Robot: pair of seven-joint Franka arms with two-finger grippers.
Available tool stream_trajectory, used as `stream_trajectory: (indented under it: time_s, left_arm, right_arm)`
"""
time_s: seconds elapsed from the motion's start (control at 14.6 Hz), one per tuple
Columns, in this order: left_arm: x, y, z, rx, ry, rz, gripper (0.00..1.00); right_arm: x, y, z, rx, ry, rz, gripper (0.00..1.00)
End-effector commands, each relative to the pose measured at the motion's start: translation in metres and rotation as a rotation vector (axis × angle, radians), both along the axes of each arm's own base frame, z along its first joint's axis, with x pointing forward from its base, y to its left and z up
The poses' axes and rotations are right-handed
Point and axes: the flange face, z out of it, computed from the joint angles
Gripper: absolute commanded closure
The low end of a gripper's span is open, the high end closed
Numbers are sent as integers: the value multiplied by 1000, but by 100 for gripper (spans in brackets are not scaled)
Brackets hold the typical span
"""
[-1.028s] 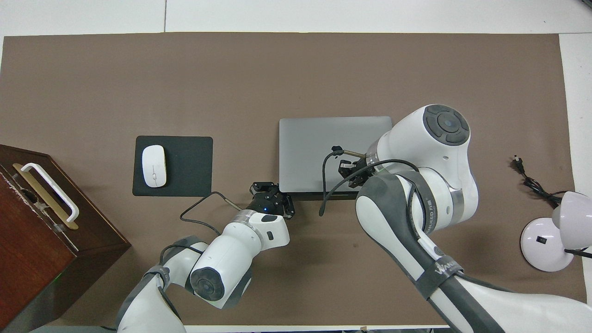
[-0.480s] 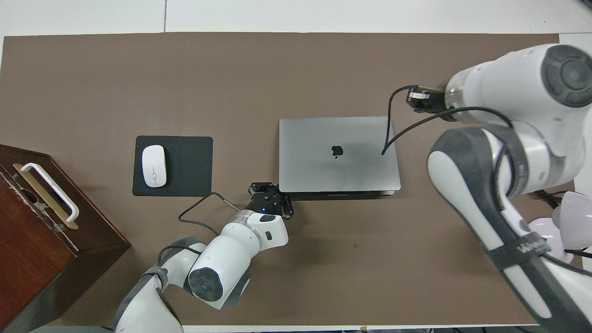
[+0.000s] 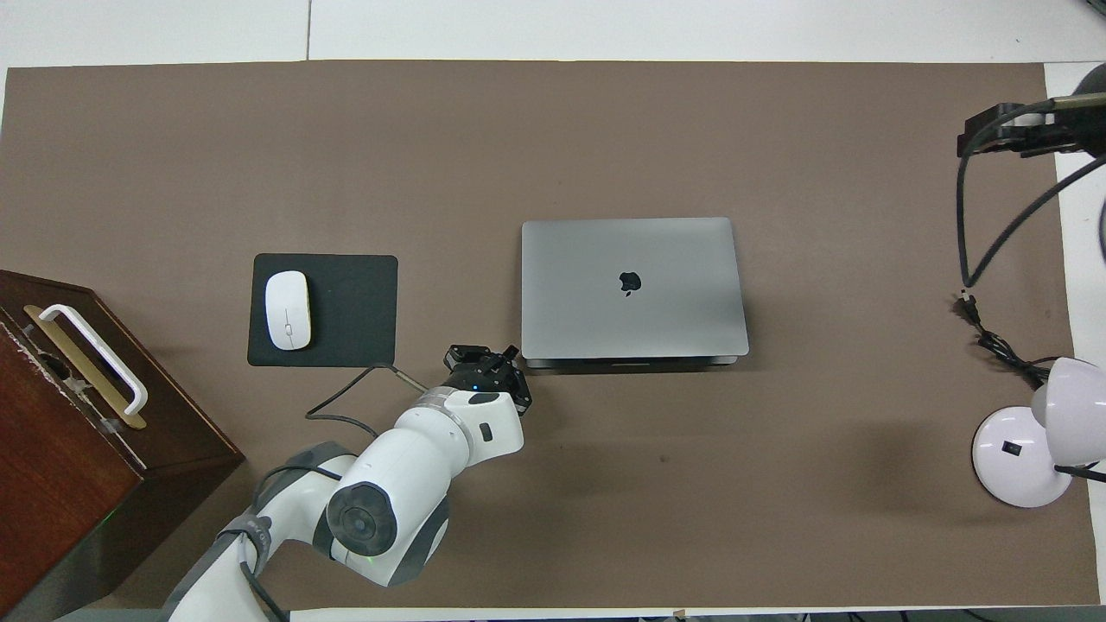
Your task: Close laptop with both arms
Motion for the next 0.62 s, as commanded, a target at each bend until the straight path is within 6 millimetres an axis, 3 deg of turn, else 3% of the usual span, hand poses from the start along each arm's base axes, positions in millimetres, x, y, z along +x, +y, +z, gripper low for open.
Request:
stream_trajectory:
  time_s: [0.0,0.21,0.41,0.55]
  left_arm:
    - [-2,28,45,17,67,23,100]
    - [5,52,70,49,120,27,100]
    - [14,67,90,49,156,59,100]
    - [28,84,119,56,200,86,100]
  right_arm:
    - [-21,1,32,-23,13,19,0]
    - [-48,3,41,-13,69,-27,0]
    - [-71,4,19,-10,107,-53,0]
    - [-87,5,8,-12,87,-55,0]
